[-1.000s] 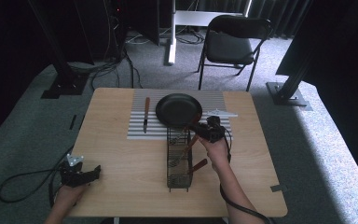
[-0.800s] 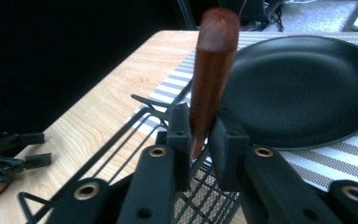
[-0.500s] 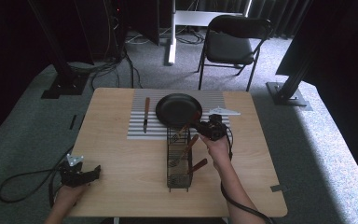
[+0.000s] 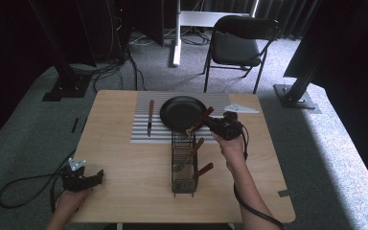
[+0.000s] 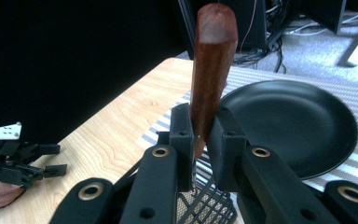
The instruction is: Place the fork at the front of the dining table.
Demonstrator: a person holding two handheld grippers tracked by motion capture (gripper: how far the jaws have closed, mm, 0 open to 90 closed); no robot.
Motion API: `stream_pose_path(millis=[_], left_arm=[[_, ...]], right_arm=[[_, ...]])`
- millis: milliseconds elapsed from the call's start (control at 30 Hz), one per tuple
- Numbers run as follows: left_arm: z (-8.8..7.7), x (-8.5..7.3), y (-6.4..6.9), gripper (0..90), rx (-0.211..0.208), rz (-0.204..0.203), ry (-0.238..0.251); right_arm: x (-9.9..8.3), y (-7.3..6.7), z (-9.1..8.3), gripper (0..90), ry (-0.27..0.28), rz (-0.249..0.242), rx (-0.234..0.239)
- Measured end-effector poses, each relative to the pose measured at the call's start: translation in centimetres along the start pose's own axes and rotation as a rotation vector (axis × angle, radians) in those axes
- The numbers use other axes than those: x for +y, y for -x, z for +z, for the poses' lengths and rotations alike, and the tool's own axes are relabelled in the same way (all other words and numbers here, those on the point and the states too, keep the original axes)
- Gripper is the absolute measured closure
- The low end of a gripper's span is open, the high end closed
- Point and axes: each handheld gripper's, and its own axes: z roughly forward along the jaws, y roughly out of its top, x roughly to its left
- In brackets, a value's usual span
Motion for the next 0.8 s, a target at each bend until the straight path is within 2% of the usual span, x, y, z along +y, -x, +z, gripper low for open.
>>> stream_pose_path(millis=[133,367,500,667,800], left_arm=[[0.0,0.0,0.0,9.5,0.001,0.002,0.0],[0.0,0.0,0.0,9.5,0.001,0.001,-0.001],[0.0,0.0,0.0,9.5,0.0,0.001,0.0],[0.0,0.0,0.0,9.5,0.0,0.001,-0.002],[0.0,0.0,0.0,9.6,0.0,0.001,-0.001]], right_arm=[[0.8,-0.1,-1.3,81.0,0.024,-0.014,-0.007],[2.2,-0.1,-3.5,81.0,0.072,-0.008,0.005],[3.0,0.0,-4.8,81.0,0.105,-0.015,-0.007],[3.8,0.5,-6.5,81.1,0.137,-0.016,-0.044],[4.0,1.3,-7.4,81.0,0.139,-0.014,-0.094]])
